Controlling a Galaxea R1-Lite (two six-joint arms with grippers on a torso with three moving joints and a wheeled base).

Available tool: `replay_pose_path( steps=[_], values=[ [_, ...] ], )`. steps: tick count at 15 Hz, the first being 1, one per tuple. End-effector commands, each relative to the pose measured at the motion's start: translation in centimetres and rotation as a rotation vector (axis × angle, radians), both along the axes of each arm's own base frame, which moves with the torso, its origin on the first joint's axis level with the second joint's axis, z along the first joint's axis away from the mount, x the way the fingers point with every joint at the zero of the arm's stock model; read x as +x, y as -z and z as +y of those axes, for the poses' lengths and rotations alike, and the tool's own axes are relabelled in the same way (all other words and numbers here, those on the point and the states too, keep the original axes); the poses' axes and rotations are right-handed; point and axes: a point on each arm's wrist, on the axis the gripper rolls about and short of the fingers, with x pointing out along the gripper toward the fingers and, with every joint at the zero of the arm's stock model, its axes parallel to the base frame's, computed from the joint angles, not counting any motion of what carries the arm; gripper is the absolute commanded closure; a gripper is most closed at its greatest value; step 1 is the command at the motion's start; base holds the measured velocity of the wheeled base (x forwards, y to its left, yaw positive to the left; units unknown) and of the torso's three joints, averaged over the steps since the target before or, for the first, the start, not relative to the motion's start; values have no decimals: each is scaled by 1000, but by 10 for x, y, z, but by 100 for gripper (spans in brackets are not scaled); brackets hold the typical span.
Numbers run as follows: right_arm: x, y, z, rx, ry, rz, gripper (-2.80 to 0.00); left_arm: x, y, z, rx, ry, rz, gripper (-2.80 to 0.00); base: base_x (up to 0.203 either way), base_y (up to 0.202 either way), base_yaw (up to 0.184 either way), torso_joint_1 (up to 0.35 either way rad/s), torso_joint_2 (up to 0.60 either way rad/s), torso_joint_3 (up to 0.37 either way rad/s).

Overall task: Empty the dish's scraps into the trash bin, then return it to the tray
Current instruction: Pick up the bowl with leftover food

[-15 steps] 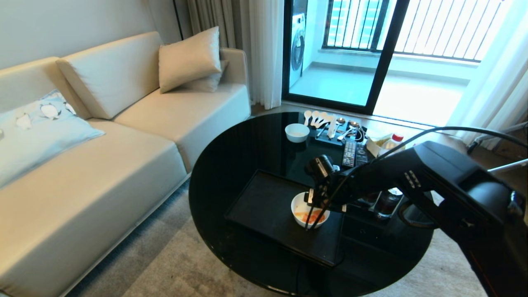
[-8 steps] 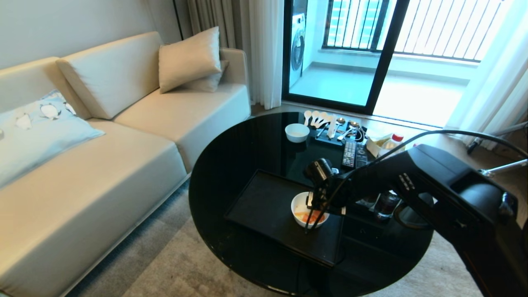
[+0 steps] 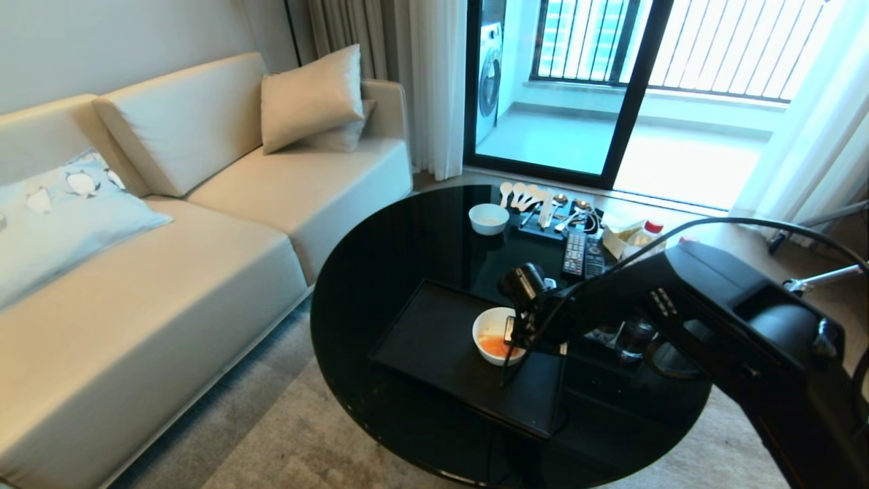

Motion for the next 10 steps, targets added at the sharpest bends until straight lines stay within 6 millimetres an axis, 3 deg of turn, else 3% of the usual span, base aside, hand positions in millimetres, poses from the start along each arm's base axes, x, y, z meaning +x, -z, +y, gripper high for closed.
replay_pose_path(
  steps=[1, 8, 10],
  values=[
    [-1, 4, 0, -7, 1, 13, 0, 0, 0, 0, -1, -1, -1, 0, 0, 0, 0, 0, 0, 0],
    [-3, -6, -1, -16, 19, -10, 0, 0, 0, 0, -1, -1, -1, 0, 0, 0, 0, 0, 0, 0],
    [-5, -18, -3, -7, 24, -25, 0, 0, 0, 0, -1, -1, -1, 0, 0, 0, 0, 0, 0, 0]
  ],
)
